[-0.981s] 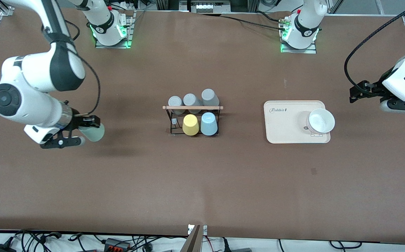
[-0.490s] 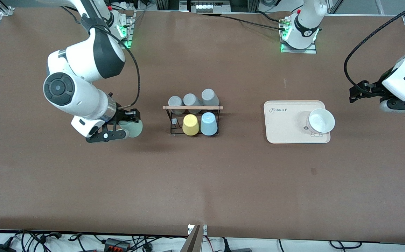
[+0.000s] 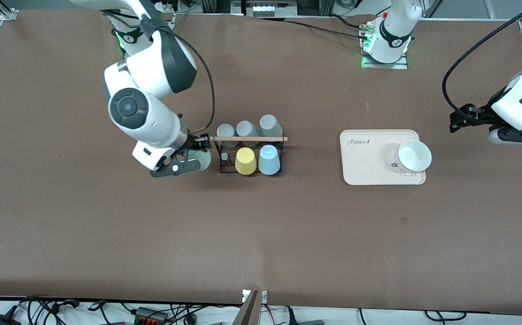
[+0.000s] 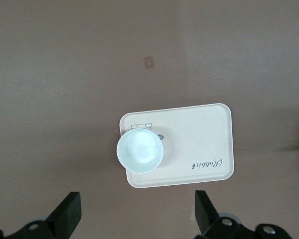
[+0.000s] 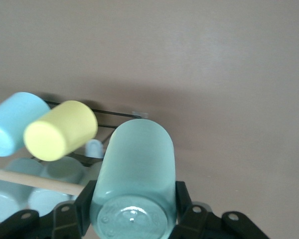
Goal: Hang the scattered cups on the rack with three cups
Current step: 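Carry the teal cup with the right gripper to the rack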
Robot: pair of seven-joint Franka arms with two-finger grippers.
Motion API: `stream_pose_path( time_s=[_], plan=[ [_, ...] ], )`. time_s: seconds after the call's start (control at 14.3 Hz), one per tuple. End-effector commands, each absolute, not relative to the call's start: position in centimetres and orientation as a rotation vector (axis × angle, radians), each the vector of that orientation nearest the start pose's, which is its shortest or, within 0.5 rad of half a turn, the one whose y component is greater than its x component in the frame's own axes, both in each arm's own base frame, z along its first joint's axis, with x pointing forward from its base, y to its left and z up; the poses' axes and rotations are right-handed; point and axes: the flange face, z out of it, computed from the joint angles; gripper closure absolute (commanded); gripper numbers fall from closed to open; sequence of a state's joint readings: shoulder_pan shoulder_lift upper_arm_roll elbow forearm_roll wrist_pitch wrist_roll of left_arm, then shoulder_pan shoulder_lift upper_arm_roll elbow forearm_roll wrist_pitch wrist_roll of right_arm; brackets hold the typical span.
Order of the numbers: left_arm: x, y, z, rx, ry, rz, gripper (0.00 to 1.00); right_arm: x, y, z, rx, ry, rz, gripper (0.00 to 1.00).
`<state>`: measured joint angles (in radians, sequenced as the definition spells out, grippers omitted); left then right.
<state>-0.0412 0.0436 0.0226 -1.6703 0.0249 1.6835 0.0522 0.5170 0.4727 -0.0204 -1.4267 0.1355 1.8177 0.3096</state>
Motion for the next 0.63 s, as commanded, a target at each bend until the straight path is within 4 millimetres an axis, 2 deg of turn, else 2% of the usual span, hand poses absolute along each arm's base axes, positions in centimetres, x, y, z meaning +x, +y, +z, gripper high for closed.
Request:
stream_pose_path(
  time_s=[0.0, 0.28, 0.56],
  plan=[
    [57.2, -1.0, 56.5, -3.124, 0.151, 0.046, 0.0, 59.5, 36.6, 41.5, -3.06, -0.194, 0.189, 0.66],
    [57.2, -1.1, 56.5, -3.127, 0.151, 0.048, 0.0, 59.0, 38.5, 40.7, -3.066, -0.22, 0.193, 0.66],
    [57.2, -1.1, 56.5, -3.127, 0.151, 0.044, 0.0, 59.3, 38.7, 39.7, -3.07, -0.22, 0.207, 0.65]
  ],
)
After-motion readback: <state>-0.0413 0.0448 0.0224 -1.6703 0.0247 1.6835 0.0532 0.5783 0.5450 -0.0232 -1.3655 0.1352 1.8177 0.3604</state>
